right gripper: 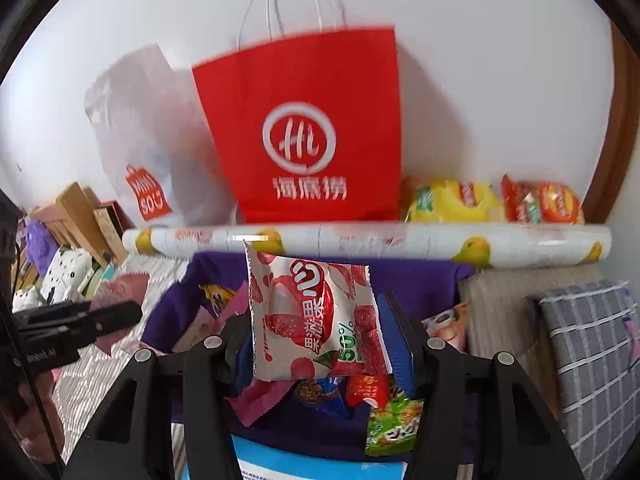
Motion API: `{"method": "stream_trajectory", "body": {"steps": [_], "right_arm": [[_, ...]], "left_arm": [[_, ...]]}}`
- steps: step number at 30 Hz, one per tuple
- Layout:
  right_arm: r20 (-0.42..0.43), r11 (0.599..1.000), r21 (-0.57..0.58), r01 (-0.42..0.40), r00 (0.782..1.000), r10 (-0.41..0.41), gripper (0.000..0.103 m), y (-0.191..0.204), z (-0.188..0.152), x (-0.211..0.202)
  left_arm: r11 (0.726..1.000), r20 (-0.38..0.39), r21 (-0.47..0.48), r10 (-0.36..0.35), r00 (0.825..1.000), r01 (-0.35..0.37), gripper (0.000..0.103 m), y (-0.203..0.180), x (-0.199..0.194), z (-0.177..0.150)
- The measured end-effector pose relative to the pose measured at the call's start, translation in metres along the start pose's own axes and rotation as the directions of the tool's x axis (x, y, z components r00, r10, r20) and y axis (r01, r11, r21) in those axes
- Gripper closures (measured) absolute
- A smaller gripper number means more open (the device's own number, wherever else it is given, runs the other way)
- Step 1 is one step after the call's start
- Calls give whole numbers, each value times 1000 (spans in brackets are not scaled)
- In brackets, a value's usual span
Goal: Organize snacks
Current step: 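Carry the strawberry bag with the right tool while the left tool carries the peach packet to the towel, then open the right tool over the purple towel while the left tool releases the peach packet there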
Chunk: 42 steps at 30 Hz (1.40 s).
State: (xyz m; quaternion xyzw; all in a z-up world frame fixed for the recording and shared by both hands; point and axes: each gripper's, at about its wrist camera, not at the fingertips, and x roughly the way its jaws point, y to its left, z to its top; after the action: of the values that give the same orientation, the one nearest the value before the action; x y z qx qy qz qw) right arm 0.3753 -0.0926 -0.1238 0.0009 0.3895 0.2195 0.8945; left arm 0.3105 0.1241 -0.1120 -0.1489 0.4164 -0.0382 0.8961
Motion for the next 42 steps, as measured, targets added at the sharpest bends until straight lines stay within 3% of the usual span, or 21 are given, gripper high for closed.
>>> {"method": "stream_trajectory", "body": {"steps": [6, 19, 31, 34, 36, 38, 42], "right_arm": [[-106, 1000, -5, -1, 994, 0, 49, 0, -12, 39], [-170, 999, -39, 32, 985, -38, 47, 3, -26, 57], [-142, 998, -64, 23, 989, -32, 46, 9, -25, 48], [-91, 998, -60, 1, 996, -6, 41, 11, -19, 32], [-48, 999, -52, -7, 999, 5, 29, 10, -15, 21], [1, 999, -31, -7, 1000, 7, 27, 9, -10, 9], [12, 1000, -20, -1, 1000, 1, 27, 10, -9, -1]], "left_arm": [[999, -15, -30, -27, 1000, 26, 70, -3, 23, 4], [998, -57, -46, -49, 997, 46, 70, -1, 52, -4], [997, -57, -55, -61, 997, 58, 70, 1, 54, -4], [996, -58, -59, -68, 996, 64, 69, 1, 54, -4], [995, -61, -66, -74, 995, 70, 69, 2, 56, -4], [995, -71, -72, -79, 994, 74, 67, 2, 58, -4], [995, -69, -66, -84, 994, 79, 44, -1, 57, -3]]}}
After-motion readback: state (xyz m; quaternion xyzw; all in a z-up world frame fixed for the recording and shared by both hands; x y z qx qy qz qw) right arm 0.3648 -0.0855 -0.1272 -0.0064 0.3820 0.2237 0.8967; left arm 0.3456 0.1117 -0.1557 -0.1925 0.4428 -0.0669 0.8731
